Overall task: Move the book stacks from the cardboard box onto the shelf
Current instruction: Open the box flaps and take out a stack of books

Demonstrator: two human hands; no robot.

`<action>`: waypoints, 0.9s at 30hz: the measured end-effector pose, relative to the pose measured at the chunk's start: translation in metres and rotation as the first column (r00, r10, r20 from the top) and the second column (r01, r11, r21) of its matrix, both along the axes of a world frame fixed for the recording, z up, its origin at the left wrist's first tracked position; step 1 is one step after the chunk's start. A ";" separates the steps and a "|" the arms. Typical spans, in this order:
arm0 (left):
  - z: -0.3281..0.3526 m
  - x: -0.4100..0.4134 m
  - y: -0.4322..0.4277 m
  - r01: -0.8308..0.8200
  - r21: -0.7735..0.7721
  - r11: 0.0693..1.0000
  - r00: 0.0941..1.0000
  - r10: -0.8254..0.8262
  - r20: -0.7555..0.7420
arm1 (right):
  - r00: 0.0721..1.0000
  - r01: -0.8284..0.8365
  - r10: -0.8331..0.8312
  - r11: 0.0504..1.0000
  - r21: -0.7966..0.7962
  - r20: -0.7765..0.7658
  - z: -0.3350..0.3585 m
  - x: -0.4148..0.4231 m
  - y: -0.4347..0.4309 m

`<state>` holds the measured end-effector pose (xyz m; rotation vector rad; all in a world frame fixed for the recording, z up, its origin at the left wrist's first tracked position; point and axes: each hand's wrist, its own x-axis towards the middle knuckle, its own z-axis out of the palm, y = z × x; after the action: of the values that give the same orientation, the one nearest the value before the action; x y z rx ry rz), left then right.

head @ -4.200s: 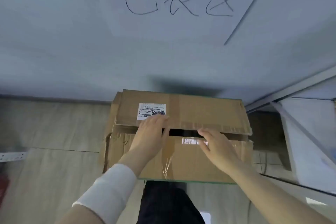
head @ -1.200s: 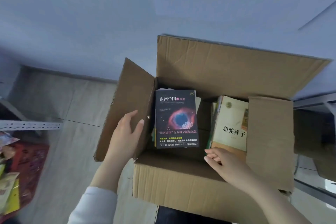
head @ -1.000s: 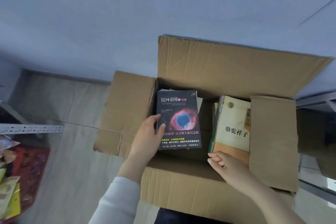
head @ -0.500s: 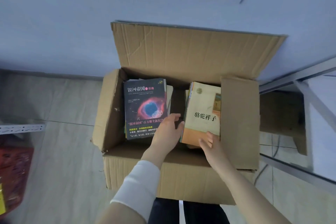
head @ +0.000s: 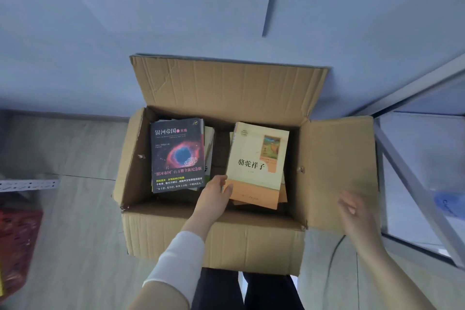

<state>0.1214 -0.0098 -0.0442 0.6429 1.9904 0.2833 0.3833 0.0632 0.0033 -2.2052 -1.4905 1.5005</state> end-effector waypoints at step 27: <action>-0.151 -0.036 0.013 0.002 -0.150 0.989 0.967 0.036 0.251 | 0.941 0.225 -0.278 0.939 -0.259 -0.192 -0.198 -0.119 0.095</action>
<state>0.0859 0.0030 -0.1957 0.4690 1.7528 0.2128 0.2638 0.1581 -0.1948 -2.1513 -0.9634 1.8396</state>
